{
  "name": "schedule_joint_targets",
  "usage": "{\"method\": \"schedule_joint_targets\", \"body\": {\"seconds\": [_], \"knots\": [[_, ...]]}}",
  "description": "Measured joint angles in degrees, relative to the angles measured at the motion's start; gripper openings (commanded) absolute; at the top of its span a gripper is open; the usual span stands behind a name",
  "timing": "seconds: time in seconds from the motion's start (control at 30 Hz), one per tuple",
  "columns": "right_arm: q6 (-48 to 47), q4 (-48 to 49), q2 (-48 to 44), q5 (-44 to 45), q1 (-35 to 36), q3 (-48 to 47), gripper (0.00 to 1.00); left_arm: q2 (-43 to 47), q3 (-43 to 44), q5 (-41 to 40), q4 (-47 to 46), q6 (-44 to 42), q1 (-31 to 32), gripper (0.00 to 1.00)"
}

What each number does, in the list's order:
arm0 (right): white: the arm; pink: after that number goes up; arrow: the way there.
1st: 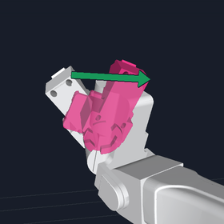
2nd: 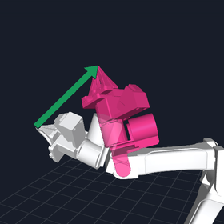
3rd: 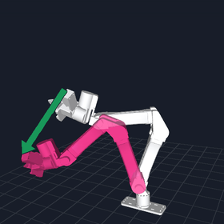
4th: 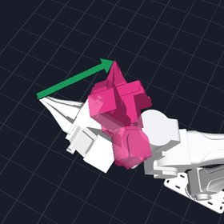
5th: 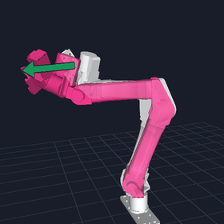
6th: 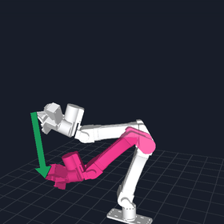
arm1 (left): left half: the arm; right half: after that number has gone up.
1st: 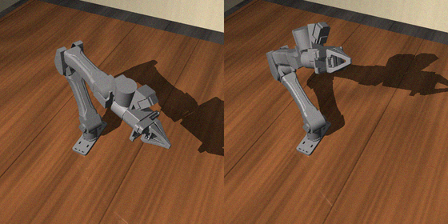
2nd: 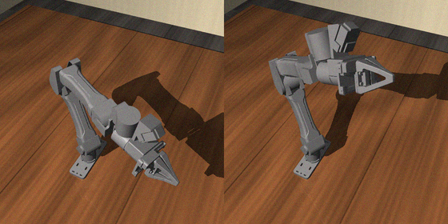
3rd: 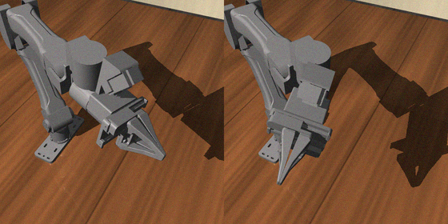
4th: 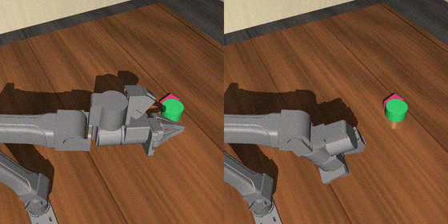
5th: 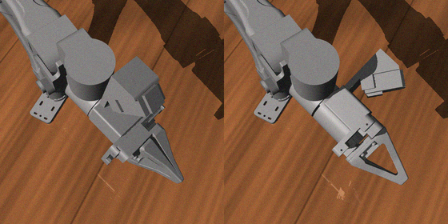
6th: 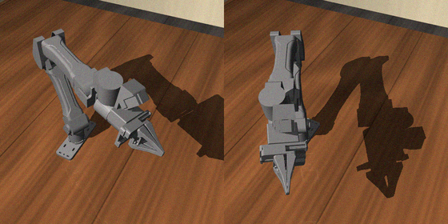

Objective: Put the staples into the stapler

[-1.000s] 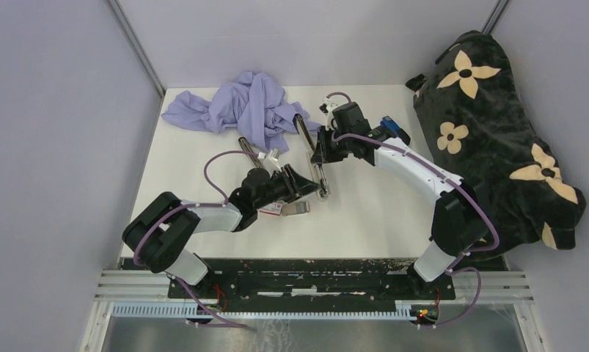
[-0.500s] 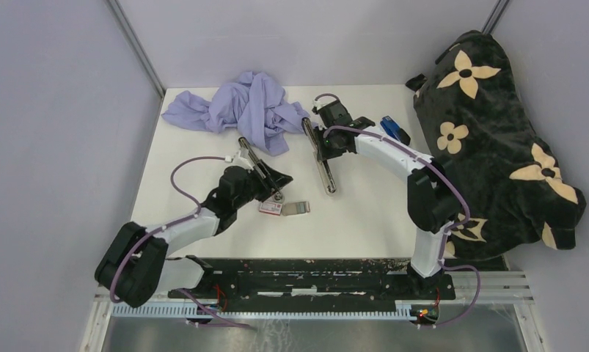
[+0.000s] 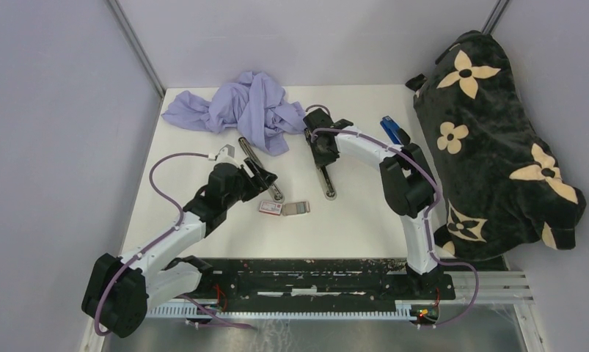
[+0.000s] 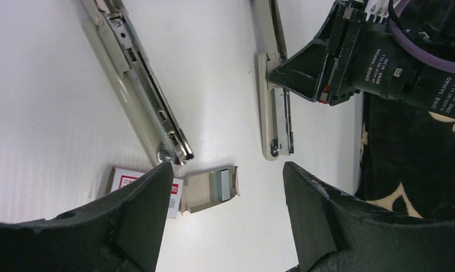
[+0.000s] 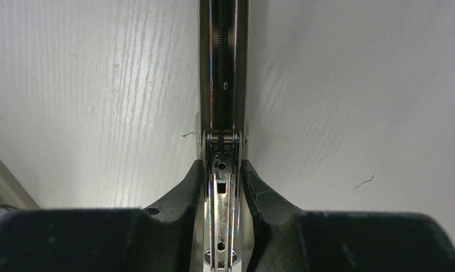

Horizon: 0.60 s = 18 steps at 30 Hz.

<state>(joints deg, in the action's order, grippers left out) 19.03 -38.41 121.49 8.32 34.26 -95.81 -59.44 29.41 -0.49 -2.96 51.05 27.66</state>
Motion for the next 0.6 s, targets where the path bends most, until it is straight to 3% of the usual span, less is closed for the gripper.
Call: {"method": "schedule_joint_targets", "body": {"seconds": [0.33,0.6], "knots": [[0.3,-1.3,1.5,1.0,0.2,-2.1,0.60,0.2,0.0,-1.0,3.1,-0.6,-0.2,0.79],[-2.7,-2.4,-1.8,1.1,-0.6,-2.3,0.83,0.5,0.0,-1.0,4.0,-1.5,-0.7,0.79]]}}
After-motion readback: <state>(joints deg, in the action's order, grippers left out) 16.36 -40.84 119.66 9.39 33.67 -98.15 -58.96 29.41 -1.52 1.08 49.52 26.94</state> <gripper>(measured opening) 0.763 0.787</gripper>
